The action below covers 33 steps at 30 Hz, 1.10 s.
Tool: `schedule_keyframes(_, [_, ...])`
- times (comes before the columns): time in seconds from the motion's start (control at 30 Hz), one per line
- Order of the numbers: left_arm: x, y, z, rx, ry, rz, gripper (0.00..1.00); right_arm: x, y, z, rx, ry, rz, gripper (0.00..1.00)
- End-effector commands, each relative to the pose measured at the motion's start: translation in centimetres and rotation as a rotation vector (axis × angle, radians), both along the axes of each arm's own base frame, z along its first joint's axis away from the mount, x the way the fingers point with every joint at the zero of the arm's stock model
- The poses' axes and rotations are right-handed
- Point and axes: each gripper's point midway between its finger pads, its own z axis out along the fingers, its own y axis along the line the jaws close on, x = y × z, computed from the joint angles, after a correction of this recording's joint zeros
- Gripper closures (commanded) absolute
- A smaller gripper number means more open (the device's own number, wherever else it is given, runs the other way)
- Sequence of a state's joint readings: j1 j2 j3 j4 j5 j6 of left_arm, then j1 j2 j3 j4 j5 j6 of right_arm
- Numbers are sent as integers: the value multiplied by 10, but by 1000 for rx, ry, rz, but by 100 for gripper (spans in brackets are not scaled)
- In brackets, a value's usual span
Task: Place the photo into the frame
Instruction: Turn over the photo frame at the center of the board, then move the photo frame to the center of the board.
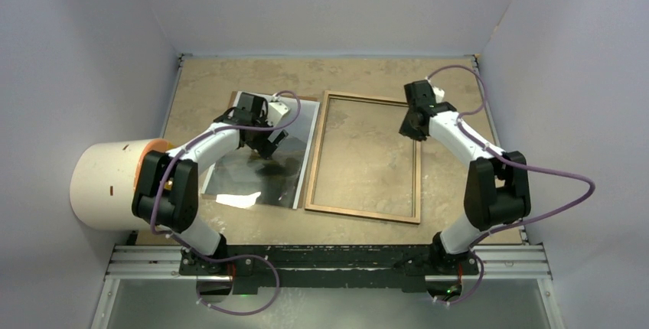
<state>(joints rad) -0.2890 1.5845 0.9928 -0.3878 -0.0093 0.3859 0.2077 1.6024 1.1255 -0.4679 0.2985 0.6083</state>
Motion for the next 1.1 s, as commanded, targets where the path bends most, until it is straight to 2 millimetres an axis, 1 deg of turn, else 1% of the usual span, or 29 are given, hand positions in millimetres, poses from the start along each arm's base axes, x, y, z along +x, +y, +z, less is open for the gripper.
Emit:
schedule_keyframes(0.0, [25, 12, 19, 38, -54, 56, 0, 20, 81, 30, 92, -98, 104, 70])
schedule_keyframes(0.07, [35, 20, 25, 47, -71, 88, 0, 24, 137, 34, 145, -123, 202, 67])
schedule_keyframes(0.13, [46, 37, 32, 52, -88, 143, 0, 28, 194, 38, 211, -144, 293, 67])
schedule_keyframes(0.2, [59, 61, 40, 55, -106, 225, 0, 29, 247, 43, 274, -174, 390, 67])
schedule_keyframes(0.23, [65, 76, 43, 58, -114, 274, 0, 29, 271, 44, 299, -183, 434, 67])
schedule_keyframes(0.27, [70, 90, 45, 64, -117, 317, 0, 33, 295, 45, 323, -199, 471, 67])
schedule_keyframes(0.3, [74, 103, 47, 72, -122, 356, 0, 30, 316, 42, 334, -194, 510, 67])
schedule_keyframes(0.37, [80, 124, 51, 97, -134, 414, 0, 28, 345, 31, 349, -168, 558, 67])
schedule_keyframes(0.4, [81, 132, 52, 116, -138, 436, 0, 26, 356, 23, 353, -152, 576, 67])
schedule_keyframes(0.43, [82, 141, 53, 129, -144, 457, 0, 26, 362, 15, 350, -138, 583, 67])
schedule_keyframes(0.47, [82, 144, 52, 142, -145, 462, 0, 25, 367, 5, 344, -122, 583, 66])
schedule_keyframes(0.53, [82, 148, 50, 164, -149, 469, 1, 25, 368, -11, 332, -97, 571, 65])
schedule_keyframes(0.57, [79, 161, 47, 188, -146, 497, 1, 23, 366, -20, 326, -82, 562, 64])
schedule_keyframes(0.63, [78, 170, 41, 227, -146, 515, 1, 13, 360, -32, 335, -36, 536, 64])
schedule_keyframes(0.77, [74, 179, 24, 289, -129, 526, 2, 10, 336, -42, 283, -37, 487, 62])
schedule_keyframes(0.9, [71, 180, 5, 303, -97, 525, 3, 12, 313, -45, 270, -34, 443, 61])
schedule_keyframes(1.07, [68, 180, -11, 307, -76, 522, 3, 15, 284, -59, 255, 5, 387, 61])
